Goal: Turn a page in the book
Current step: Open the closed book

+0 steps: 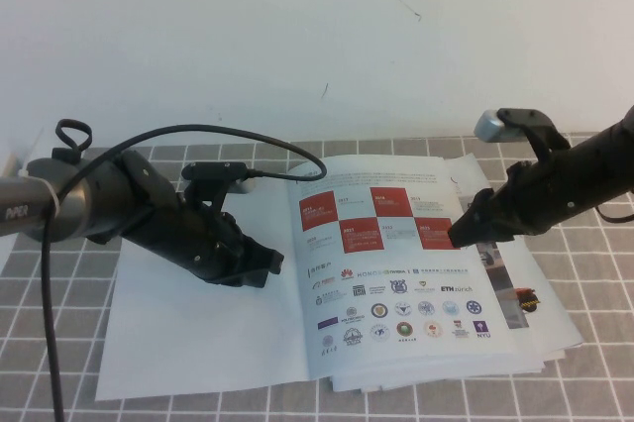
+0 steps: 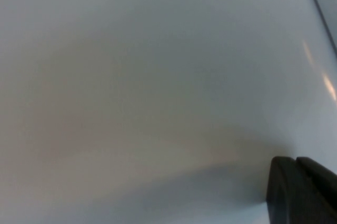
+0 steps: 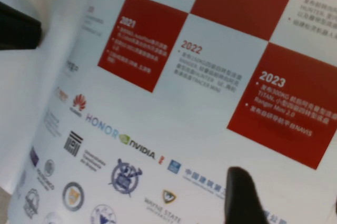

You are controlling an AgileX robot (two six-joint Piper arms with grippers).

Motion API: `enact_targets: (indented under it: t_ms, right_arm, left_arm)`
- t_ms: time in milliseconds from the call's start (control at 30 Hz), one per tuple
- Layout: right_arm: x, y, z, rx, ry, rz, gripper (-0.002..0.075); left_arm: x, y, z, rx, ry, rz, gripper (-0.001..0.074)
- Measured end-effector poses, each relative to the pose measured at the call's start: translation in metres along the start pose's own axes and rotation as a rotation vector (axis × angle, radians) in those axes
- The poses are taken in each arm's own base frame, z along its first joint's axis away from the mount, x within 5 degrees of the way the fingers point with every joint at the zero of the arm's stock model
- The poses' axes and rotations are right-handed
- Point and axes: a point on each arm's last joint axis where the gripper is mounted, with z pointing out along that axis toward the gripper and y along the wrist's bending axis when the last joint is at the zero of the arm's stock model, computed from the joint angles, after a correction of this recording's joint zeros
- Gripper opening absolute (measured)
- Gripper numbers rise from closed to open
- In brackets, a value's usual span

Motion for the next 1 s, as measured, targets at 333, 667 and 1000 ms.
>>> enact_targets:
  t_ms: [333,667,1000]
  right_arm:
    - [0.010,-0.017,0.022,0.027,0.053,0.103,0.0372]
    - [0.010,-0.018,0.024,0.009,0.061,0.143,0.0372]
    - [-0.001,-0.013,0.022,-0.050,0.077,0.108,0.0374]
  left_arm:
    - [-0.001,0.000,0.001,0.001,-0.007,-0.011,-0.0004]
    - [-0.001,0.000,0.001,0.005,-0.009,-0.020,-0.0004]
    - [-0.001,0.000,0.001,0.006,-0.015,-0.025,-0.0004]
